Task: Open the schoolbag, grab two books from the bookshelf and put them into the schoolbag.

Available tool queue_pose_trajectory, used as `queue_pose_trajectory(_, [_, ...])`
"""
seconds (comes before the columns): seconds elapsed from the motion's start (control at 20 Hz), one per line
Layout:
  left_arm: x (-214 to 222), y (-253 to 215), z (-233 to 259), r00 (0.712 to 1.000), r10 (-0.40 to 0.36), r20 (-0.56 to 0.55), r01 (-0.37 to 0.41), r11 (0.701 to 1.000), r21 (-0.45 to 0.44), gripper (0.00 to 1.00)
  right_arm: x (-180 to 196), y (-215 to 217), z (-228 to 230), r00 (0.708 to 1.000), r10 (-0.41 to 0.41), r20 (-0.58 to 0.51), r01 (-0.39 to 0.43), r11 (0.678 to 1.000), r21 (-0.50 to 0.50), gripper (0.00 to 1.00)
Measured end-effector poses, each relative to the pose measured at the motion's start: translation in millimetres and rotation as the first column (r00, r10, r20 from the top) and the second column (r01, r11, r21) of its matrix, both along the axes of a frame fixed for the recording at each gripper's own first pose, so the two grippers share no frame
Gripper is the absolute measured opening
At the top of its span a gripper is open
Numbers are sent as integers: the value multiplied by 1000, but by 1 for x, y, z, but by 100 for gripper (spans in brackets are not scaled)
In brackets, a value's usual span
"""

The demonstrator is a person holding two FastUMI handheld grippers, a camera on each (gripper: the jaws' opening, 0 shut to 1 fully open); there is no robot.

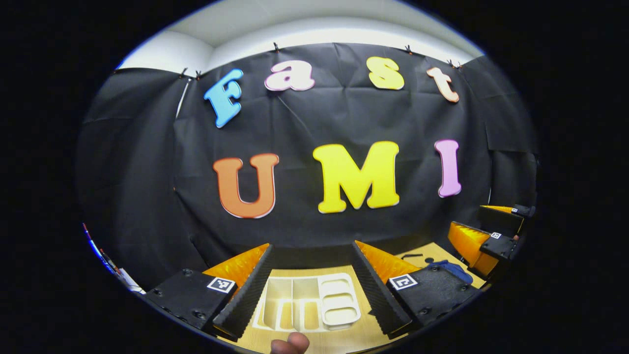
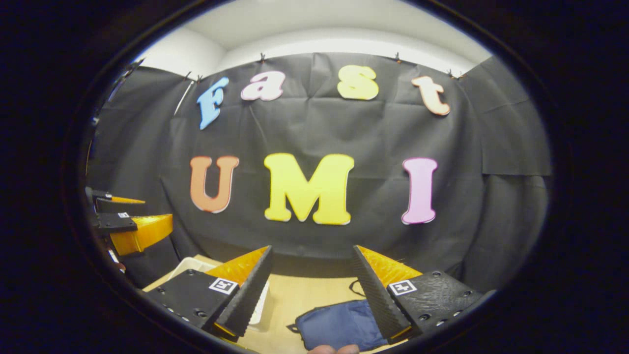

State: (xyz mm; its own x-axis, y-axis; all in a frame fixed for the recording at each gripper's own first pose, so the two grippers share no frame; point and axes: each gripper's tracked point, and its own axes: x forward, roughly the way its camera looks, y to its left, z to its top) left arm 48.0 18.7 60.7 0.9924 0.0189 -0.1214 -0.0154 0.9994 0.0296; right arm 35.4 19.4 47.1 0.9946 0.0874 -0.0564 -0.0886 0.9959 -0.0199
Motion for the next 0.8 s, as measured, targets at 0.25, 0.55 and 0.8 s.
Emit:
queue_pose_trajectory(0.25, [-26, -8, 4, 999, -15, 51, 20, 995, -93, 98, -15, 12, 16, 998, -6, 63, 5, 1000, 17, 98])
queue_pose_trajectory(0.55, [-26, -9, 15, 996, -29, 90, 37, 995, -89, 94, -16, 20, 12, 998, 9, 57, -10, 1000, 28, 95])
queue_pose_trajectory(0.8, [-24, -14, 7, 997, -31, 69, 39, 993, -109, 98, -15, 12, 16, 997, -20, 72, 18, 999, 28, 93])
